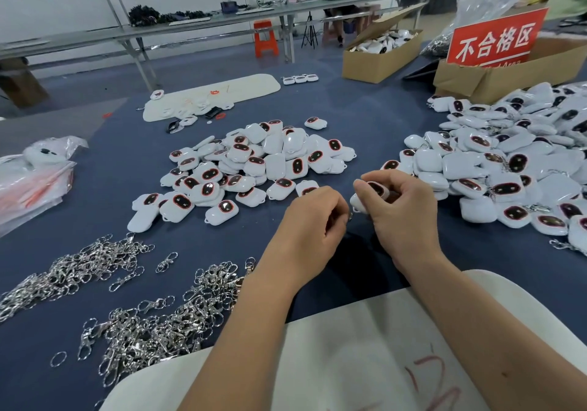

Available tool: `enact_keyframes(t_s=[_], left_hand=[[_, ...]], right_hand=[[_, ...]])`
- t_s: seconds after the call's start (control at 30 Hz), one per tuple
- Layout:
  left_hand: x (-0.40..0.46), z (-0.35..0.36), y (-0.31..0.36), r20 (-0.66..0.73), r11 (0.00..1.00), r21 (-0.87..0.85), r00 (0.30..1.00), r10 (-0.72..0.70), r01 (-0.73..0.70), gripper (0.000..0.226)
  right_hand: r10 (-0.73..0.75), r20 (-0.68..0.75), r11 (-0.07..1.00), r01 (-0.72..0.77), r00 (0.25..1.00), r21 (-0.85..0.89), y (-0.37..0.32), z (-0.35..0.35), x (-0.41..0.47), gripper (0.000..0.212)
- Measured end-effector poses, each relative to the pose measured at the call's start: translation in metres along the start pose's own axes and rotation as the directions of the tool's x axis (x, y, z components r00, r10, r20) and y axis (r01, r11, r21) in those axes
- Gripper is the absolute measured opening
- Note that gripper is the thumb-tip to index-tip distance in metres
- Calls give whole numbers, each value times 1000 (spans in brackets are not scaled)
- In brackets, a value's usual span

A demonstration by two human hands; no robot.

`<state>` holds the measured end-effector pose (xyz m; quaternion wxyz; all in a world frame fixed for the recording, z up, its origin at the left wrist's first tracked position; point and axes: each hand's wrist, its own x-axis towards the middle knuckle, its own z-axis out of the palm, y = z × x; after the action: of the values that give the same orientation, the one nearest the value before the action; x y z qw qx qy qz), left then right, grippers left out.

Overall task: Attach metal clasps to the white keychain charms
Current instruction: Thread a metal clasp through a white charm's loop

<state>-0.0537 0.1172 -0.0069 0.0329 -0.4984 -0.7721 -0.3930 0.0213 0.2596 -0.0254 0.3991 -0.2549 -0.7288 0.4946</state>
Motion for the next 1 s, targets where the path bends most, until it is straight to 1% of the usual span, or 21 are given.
enact_keyframes(t_s=[0.13, 0.3, 0.7, 0.87, 1.0], left_hand=[[0, 3, 4, 27, 1000, -4, 1000, 8, -8, 9], [0, 4, 5, 27, 1000, 9, 1000, 3, -3, 8], [-1, 7, 5, 8, 1000, 16, 1000, -21, 21, 8], [-1, 9, 3, 8, 998, 34, 999, -46, 46, 7], [0, 9, 1, 13, 995, 27, 995, -97, 97, 11]], right_hand=[[-9, -13, 999, 8, 1000, -48, -3, -1, -1, 9], [-37, 0, 997, 37, 999, -74, -7, 0, -4, 10], [-104, -10, 988, 103, 994, -117, -11, 0, -5, 6], [-137, -12, 982, 134, 991, -131, -12, 1, -6, 6], [-159, -8, 981, 157, 987, -118, -12, 1, -7, 9]])
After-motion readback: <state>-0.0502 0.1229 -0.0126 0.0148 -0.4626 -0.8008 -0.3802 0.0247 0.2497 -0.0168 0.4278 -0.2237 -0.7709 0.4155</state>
